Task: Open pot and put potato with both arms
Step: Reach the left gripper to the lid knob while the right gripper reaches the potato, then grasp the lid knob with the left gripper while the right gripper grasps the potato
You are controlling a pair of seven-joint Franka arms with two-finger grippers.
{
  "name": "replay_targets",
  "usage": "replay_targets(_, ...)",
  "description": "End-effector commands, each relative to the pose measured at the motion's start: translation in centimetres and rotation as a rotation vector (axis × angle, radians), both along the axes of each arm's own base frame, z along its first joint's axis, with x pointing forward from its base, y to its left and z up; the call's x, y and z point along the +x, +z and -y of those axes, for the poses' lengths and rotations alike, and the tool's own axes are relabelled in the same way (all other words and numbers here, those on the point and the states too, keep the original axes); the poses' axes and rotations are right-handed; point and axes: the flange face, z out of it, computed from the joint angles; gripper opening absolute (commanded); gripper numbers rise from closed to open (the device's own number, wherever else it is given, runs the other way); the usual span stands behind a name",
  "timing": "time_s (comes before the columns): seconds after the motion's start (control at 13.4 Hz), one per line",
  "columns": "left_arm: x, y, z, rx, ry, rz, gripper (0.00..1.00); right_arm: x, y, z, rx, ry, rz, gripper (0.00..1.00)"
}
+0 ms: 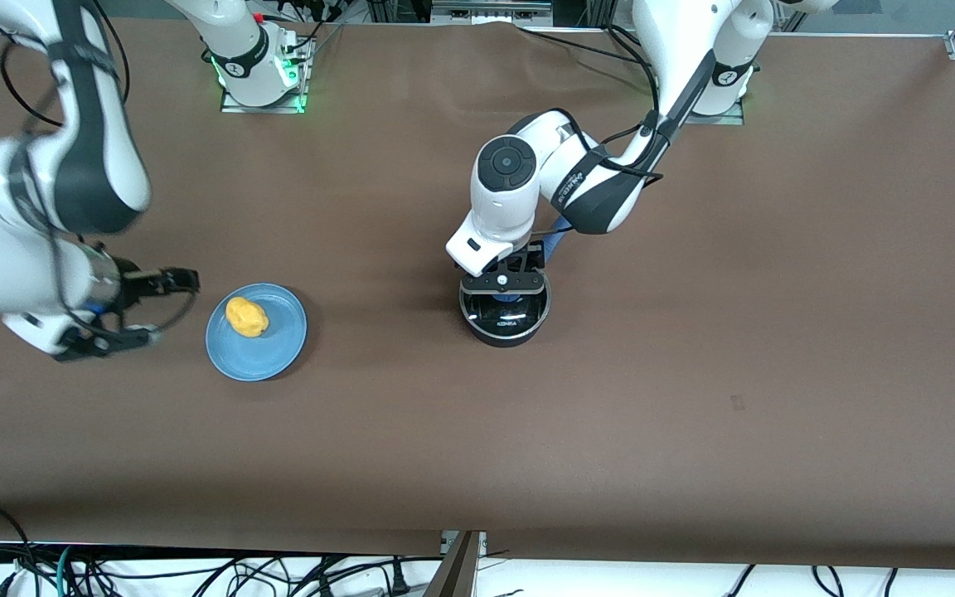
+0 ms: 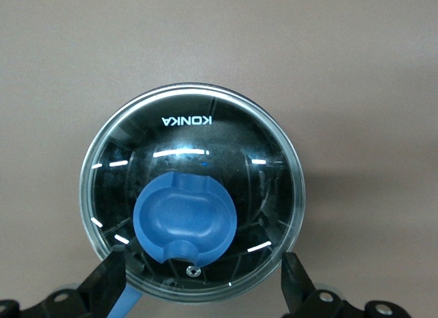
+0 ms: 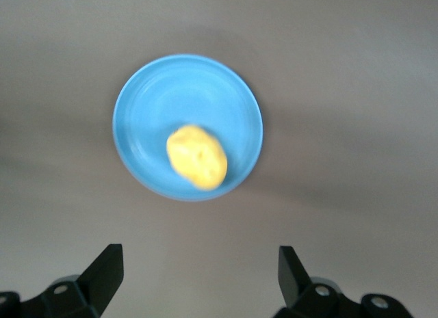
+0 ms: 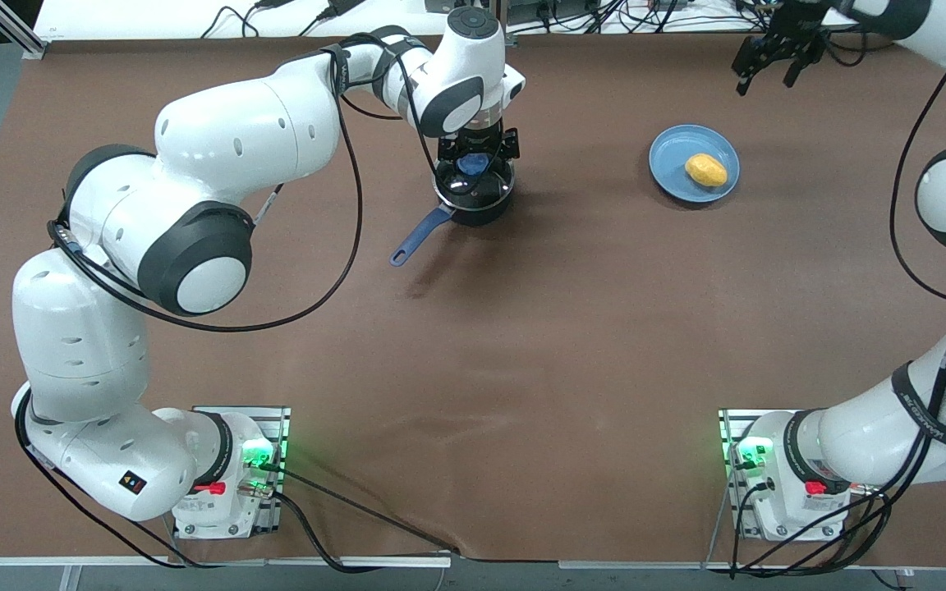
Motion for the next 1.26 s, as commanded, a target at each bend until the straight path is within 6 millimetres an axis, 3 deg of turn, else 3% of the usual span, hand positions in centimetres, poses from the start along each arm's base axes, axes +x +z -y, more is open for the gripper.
replay_targets(0.0, 0.5, -0.8, -0.1, 0.0, -0.034, 0.017, 1.0, -1.1, -4.5, -0.1, 0.03, 0.102, 0.035, 1.0)
replay_targets(0.3, 1.0, -2.2, -0.2, -0.014, -0.028, 0.028, 1.0, -1.5, -10.9, -2.1, 0.054, 0.279, 0.071, 1.0)
replay_targets(0.52, 1.5, -2.5, -0.9, -0.009, -0.032, 0.024, 1.0, -2.7, -14.3, -2.5, 0.065, 0.342, 0.079, 1.0)
replay_targets(0.6, 1.5, -2.6, -1.0, -0.008, -0.03, 0.022, 0.94, -3.1, -15.2, -2.4, 0.071, 0.381, 0.097, 1.0)
replay_targets(0.74, 1.6, -2.6, -1.1, -0.006, -0.027, 0.018, 0.63, -3.4, -16.0, -2.0, 0.073, 0.393, 0.1, 1.0)
replay_targets(0.82, 1.6, -2.5, -1.2, -0.008, -0.023, 0.018, 0.53, -3.5, -16.2, -1.9, 0.075, 0.393, 0.096, 1.0)
replay_targets(1.19, 1.8, -1.7, -1.3, -0.016, -0.012, 0.016, 0.41, -3.9, -18.5, -1.9, 0.078, 0.394, 0.06, 1.0)
